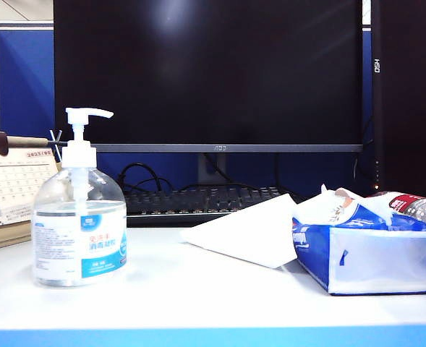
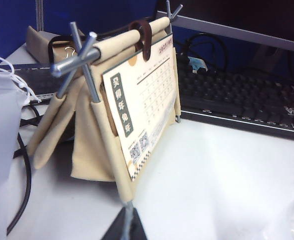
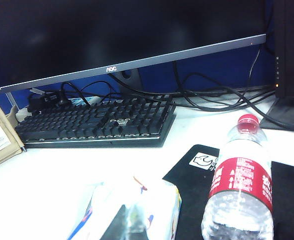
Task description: Pull out a tissue from the tissue dispenser, then press the switch of the alcohol sanitizer bottle to drop some sanitizer on the paper tissue, and finally place the treated tissue on the table.
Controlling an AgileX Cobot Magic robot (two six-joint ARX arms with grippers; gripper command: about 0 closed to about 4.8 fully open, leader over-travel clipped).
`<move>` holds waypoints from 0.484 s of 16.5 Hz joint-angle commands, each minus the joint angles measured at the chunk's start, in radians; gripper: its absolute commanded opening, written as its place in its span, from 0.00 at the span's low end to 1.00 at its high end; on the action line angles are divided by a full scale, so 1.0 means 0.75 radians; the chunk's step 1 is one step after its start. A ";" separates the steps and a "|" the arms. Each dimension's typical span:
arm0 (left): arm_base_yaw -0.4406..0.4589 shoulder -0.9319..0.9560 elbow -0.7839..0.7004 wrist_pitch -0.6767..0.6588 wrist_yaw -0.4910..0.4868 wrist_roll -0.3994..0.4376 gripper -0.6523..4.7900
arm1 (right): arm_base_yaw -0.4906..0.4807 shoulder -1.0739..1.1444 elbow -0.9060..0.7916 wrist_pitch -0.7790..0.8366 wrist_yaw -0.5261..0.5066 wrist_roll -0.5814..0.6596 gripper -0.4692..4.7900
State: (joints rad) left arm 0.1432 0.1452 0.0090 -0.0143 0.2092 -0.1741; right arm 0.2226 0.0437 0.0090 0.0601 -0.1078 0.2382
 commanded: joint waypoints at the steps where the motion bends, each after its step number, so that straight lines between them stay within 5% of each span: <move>1: -0.074 0.001 0.002 0.010 -0.074 0.003 0.11 | -0.001 0.000 0.002 -0.030 0.002 0.005 0.09; 4: -0.250 -0.193 0.002 -0.070 -0.118 0.006 0.11 | -0.002 -0.001 0.002 -0.040 -0.002 0.005 0.09; 6: -0.262 -0.188 0.002 -0.070 -0.107 0.007 0.11 | -0.003 -0.061 -0.003 -0.085 0.002 0.005 0.09; 8: -0.262 -0.188 0.002 -0.079 -0.107 0.007 0.11 | -0.137 -0.055 -0.012 -0.085 -0.104 0.004 0.09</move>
State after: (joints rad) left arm -0.0544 0.0048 0.0090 -0.0772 0.1238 -0.1730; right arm 0.1463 0.0040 0.0078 -0.0154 -0.1535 0.2428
